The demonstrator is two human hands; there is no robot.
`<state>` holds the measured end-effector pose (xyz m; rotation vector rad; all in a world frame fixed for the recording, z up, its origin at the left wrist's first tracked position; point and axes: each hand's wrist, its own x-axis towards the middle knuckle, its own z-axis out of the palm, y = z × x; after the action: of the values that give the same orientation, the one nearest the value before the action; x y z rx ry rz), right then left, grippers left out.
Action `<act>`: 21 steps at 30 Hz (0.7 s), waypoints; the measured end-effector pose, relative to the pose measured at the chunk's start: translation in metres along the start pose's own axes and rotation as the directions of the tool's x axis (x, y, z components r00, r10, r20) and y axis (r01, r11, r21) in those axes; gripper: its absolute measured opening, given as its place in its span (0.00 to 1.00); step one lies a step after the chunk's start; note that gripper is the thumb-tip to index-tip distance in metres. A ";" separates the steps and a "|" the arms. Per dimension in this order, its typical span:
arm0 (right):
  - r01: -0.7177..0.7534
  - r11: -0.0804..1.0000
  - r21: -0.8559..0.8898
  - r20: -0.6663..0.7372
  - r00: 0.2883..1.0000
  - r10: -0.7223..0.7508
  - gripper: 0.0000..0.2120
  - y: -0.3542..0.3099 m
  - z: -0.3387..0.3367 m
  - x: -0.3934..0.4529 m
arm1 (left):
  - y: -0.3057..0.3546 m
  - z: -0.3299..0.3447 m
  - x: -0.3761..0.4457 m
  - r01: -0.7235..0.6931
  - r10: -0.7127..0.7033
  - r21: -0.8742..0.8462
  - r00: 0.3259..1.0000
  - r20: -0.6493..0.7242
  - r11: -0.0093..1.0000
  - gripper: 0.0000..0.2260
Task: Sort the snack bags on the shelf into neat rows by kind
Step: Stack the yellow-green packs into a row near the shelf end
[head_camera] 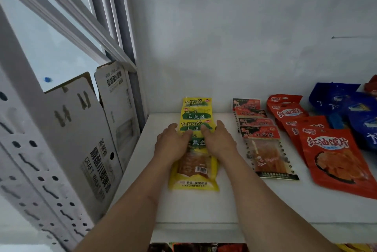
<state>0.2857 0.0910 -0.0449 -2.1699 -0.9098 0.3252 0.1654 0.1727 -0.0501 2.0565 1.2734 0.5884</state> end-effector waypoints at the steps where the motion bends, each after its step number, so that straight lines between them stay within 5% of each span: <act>1: 0.001 1.000 0.004 0.008 1.000 -0.001 0.32 0.000 0.000 0.004 | 0.002 0.001 0.004 0.012 -0.011 -0.023 1.000 0.014 1.000 0.35; 9: 0.003 1.000 0.025 0.054 0.999 -0.005 0.35 0.003 0.000 0.037 | 0.012 0.007 0.028 0.040 -0.034 -0.123 0.998 0.055 0.992 0.40; 15: 0.015 1.000 0.019 0.015 1.000 -0.015 0.27 0.011 0.009 0.046 | 0.009 0.019 0.032 -0.050 0.052 0.094 0.998 -0.020 0.994 0.28; 21: 0.009 0.998 0.060 0.013 1.000 -0.010 0.28 0.011 0.007 0.049 | 0.007 0.017 0.037 -0.020 0.021 -0.014 0.999 0.029 1.000 0.33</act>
<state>0.3227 0.1238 -0.0552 -2.1105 -0.9067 0.3579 0.1967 0.1992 -0.0555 2.0621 1.2299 0.5727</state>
